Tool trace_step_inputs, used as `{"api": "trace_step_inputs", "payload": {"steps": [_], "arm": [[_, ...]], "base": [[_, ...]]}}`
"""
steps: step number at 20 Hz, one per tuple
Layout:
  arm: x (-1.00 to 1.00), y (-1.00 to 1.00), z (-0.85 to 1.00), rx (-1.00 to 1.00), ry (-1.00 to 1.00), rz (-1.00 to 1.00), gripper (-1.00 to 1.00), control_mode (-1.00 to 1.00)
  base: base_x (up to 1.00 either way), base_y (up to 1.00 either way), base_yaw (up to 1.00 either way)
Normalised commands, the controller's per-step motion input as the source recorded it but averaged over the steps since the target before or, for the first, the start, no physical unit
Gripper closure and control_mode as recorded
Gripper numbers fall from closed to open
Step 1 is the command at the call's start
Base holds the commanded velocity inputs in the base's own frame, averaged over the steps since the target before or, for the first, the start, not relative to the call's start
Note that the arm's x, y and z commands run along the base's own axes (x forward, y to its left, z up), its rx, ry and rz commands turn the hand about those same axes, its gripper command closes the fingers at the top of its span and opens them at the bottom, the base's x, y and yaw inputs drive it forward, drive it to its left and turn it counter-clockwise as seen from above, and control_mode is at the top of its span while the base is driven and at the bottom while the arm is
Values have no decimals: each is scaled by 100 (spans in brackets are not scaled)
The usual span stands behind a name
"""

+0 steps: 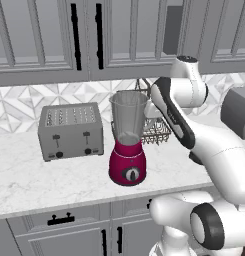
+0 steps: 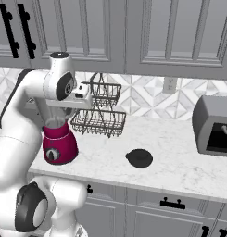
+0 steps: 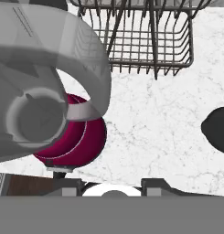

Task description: Close the lid blender by securely placing the lid on top.

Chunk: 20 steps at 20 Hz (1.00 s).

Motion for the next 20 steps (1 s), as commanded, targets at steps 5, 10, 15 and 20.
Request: {"api": "trace_step_inputs", "payload": {"steps": [5, 10, 15, 20], "arm": [[-20, -6, 0, 0, -4, -4, -100, -100], [-33, -50, -18, 1, -17, -14, -100, -100], [-16, -67, -30, 1, -10, -19, -100, -100], [-1, -73, -38, 0, 0, -22, -100, -100]], "base": [[0, 0, 0], [0, 0, 0], [0, 0, 0], [0, 0, 0]]}}
